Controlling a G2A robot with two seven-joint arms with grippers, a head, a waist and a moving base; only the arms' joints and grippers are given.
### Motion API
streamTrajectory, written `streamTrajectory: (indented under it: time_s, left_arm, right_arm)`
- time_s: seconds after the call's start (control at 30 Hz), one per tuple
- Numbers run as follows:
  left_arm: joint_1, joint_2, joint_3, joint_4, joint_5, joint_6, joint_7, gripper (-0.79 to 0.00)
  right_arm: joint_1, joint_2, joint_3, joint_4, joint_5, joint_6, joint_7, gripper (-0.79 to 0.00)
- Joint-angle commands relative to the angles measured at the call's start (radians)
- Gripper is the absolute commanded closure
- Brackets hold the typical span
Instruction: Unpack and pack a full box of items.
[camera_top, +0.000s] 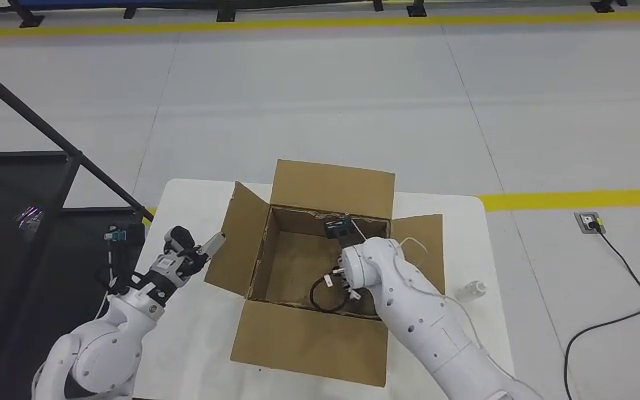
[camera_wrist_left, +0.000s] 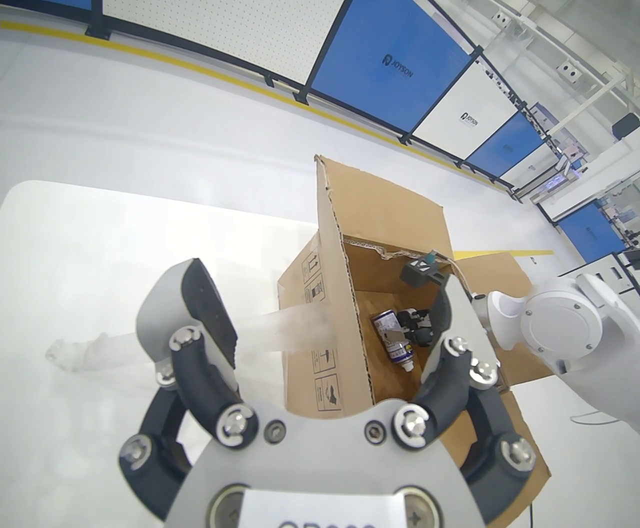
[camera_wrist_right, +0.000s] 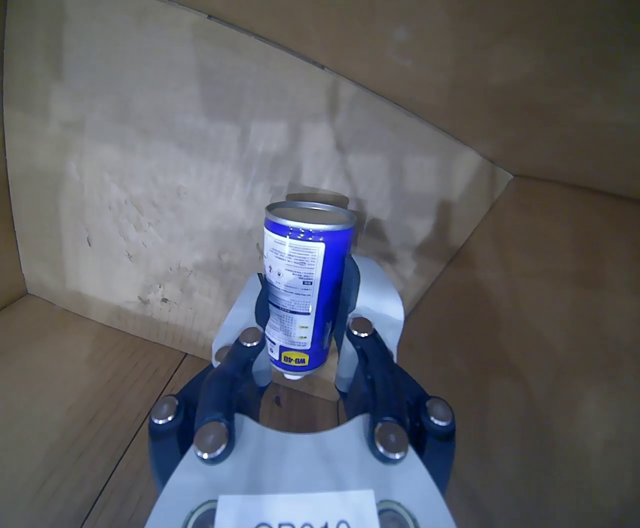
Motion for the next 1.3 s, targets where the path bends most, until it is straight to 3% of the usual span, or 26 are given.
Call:
streamTrajectory:
  time_s: [0.0,0.1,0.27,0.33,0.4,0.57,0.73,0.87,0.97,1.1,1.27]
  left_arm:
    - [0.002,0.001,-0.001,-0.002,-0.002,0.001,0.001,-0.785]
    - [0.005,0.001,-0.001,-0.004,0.0,0.002,0.005,-0.785]
    - [0.006,0.003,-0.003,-0.006,-0.002,0.003,0.006,-0.785]
    - [0.006,0.003,-0.002,-0.006,-0.003,0.003,0.007,-0.785]
    - [0.004,0.004,0.0,-0.007,-0.003,0.004,0.007,-0.785]
    - [-0.001,0.005,0.006,-0.008,-0.002,0.001,0.005,-0.785]
    - [-0.008,0.006,0.016,-0.01,-0.002,-0.007,-0.001,-0.785]
    - [-0.015,0.007,0.026,-0.01,-0.002,-0.015,-0.005,-0.785]
    - [-0.018,0.007,0.032,-0.009,-0.003,-0.018,-0.004,-0.785]
    - [-0.021,0.007,0.04,-0.01,-0.006,-0.02,-0.005,-0.785]
    - [-0.019,0.008,0.049,-0.012,-0.008,-0.02,0.001,-0.785]
  right_arm:
    - [0.011,-0.006,-0.005,0.029,0.007,-0.007,-0.013,-0.366]
    - [0.024,-0.015,-0.007,0.069,0.021,-0.017,-0.031,-0.4]
    - [0.039,-0.028,-0.011,0.118,0.036,-0.024,-0.056,-0.345]
    - [0.043,-0.032,-0.013,0.125,0.038,-0.021,-0.063,-0.2]
    - [0.045,-0.035,-0.017,0.115,0.03,-0.013,-0.07,0.0]
    - [0.032,-0.034,-0.022,0.015,-0.018,0.01,-0.051,0.0]
    - [-0.013,-0.011,-0.001,-0.227,-0.158,0.061,0.047,0.0]
    - [-0.089,0.028,0.064,-0.53,-0.356,0.061,0.193,0.0]
    - [-0.181,0.059,0.133,-0.819,-0.474,-0.047,0.252,0.0]
    - [-0.292,0.088,0.255,-1.102,-0.645,-0.137,0.342,0.0]
    - [-0.379,0.109,0.459,-1.233,-0.679,-0.221,0.353,0.0]
